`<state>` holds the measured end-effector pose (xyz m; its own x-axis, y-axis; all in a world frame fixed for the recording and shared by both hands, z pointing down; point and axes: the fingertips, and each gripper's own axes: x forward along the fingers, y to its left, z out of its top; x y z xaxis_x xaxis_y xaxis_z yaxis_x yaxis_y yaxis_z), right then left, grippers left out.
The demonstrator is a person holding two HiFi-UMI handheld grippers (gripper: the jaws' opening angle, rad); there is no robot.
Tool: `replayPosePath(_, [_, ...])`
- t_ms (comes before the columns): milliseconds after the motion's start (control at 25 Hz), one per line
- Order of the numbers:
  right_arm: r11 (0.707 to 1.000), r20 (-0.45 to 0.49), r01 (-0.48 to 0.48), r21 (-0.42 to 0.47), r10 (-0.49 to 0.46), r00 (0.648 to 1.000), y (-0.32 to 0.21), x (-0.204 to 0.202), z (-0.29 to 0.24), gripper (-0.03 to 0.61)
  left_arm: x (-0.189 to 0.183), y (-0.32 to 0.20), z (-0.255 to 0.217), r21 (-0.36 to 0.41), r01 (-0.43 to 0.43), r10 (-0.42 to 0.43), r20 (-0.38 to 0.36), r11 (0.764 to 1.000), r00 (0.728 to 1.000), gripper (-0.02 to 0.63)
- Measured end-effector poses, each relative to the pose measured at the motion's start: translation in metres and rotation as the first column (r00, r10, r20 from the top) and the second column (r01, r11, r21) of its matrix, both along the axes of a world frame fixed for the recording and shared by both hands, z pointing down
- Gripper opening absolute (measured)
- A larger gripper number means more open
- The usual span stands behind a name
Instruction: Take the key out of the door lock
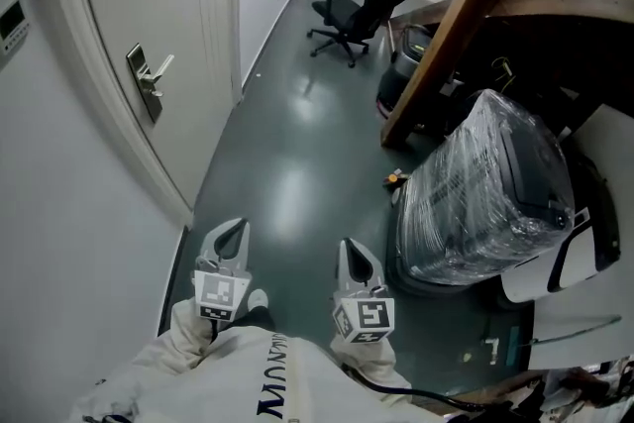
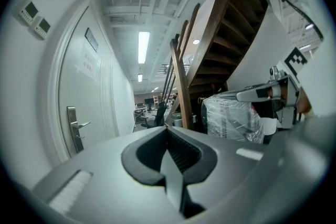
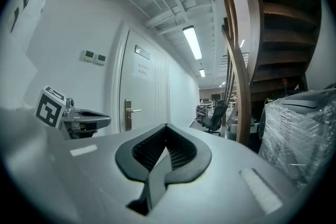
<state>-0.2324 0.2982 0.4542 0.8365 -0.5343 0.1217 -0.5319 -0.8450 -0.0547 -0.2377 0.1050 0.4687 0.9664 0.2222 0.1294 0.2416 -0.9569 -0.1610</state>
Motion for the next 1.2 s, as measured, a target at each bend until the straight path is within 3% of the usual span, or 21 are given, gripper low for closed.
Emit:
replayPosePath(360, [0.998,0.021,0.054,-0.010,-0.054,0.998,-0.069,0.079,0.003,0.000,0.075,-0.068,0.001,0.002,0.032,-0.032,0.015,0.999,0.999,0.000])
replayPosePath(640, [0.999,0.023,0.048,-0.010,-0.048,0.999,-0.095,0.129,0.005,0.000,0.125,-0.095,0.002,-0.003,0.026,-0.026,0.001,1.000,1.000,0.000])
replayPosePath(960, [1.000,0.058,0.019,-0.015,-0.019,0.998,-0.089,0.172,0.019,0.001,0.171,-0.096,0.024,-0.034,0.011,-0.010,0.046,0.999,0.999,0.000])
replayPosePath(1200, [0.999,0.087,0.029,0.021,-0.031,0.996,-0.074,0.244,0.041,0.000,0.235,-0.081,0.030,-0.009,0.022,-0.021,0.044,1.000,0.999,0.000])
